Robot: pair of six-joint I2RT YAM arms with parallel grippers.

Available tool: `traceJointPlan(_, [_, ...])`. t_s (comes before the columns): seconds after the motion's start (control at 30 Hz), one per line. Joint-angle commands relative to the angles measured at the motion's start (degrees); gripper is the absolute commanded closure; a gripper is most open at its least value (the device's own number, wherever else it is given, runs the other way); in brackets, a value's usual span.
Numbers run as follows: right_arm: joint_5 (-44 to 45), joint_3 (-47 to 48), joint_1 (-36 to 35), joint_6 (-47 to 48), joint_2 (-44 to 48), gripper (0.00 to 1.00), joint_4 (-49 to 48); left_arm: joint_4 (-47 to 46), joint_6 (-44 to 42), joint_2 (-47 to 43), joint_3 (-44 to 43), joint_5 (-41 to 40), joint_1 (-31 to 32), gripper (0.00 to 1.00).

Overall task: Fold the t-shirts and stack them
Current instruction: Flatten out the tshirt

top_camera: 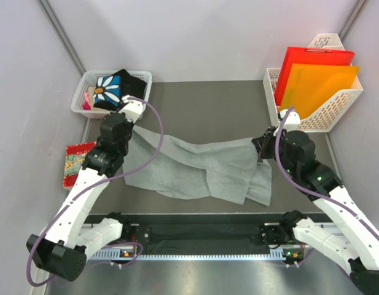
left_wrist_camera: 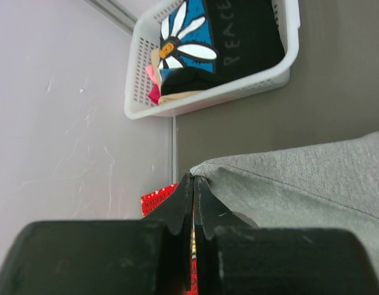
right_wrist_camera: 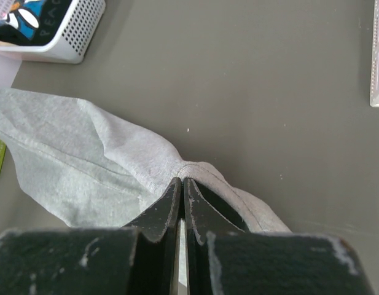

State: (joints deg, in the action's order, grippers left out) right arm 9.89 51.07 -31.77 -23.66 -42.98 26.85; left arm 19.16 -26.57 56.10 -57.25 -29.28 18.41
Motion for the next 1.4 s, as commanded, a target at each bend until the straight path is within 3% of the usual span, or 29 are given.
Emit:
traceJointPlan(0.0, [1.27,-0.97,-0.57,-0.33,0.88,1.00,-3.82,-5.88,-0.85,-0.11,2.67,-1.22,-0.31,1.00])
traceJointPlan(1.37, [3.03,-3.17,-0.49,0.54,-0.44,1.00,-3.91,-6.15,2.31,1.65,9.35,1.77,-0.40,1.00])
